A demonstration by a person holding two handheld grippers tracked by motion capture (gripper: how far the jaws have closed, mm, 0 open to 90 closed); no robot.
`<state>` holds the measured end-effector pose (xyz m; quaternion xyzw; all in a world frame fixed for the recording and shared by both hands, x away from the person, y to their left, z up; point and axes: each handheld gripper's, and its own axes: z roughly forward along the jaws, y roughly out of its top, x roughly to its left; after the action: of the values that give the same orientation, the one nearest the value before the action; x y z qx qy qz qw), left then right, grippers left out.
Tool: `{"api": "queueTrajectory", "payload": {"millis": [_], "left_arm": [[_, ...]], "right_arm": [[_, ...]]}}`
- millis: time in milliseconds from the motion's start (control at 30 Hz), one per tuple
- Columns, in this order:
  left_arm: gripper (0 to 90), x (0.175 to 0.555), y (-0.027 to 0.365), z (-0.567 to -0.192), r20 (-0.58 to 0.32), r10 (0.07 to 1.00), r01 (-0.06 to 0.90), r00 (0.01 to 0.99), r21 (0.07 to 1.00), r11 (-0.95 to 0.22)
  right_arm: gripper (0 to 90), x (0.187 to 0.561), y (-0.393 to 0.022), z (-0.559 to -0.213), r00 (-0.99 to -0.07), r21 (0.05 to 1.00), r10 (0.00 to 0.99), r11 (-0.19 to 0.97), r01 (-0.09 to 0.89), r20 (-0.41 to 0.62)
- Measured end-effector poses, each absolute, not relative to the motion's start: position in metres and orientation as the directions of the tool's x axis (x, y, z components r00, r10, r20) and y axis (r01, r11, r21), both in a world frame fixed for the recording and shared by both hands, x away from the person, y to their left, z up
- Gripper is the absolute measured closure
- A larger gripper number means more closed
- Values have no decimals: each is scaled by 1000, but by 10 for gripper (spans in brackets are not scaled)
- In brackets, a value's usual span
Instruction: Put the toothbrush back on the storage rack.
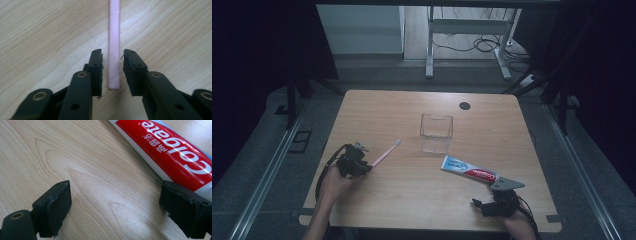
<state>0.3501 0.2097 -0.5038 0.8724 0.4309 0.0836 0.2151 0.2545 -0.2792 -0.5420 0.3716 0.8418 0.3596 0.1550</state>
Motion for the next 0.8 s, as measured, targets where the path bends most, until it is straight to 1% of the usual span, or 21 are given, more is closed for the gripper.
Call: {"api": "queueTrajectory", "payload": {"millis": [67, 100, 400, 800], "left_arm": [[665, 353, 208, -504, -44, 787, 718, 616, 442, -537], [643, 359, 206, -502, -40, 783, 721, 620, 424, -549], [592, 382, 194, -499, -34, 770, 724, 638, 368, -584], [598, 404, 172, -502, -29, 760, 723, 650, 332, -606]], "right_arm": [[105, 255, -279, -542, -677, 720, 736, 468, 513, 5], [105, 255, -279, -542, -677, 721, 736, 468, 512, 3], [105, 255, -280, -542, -678, 719, 735, 469, 513, 4], [105, 255, -280, -542, -677, 719, 736, 469, 513, 3]]}}
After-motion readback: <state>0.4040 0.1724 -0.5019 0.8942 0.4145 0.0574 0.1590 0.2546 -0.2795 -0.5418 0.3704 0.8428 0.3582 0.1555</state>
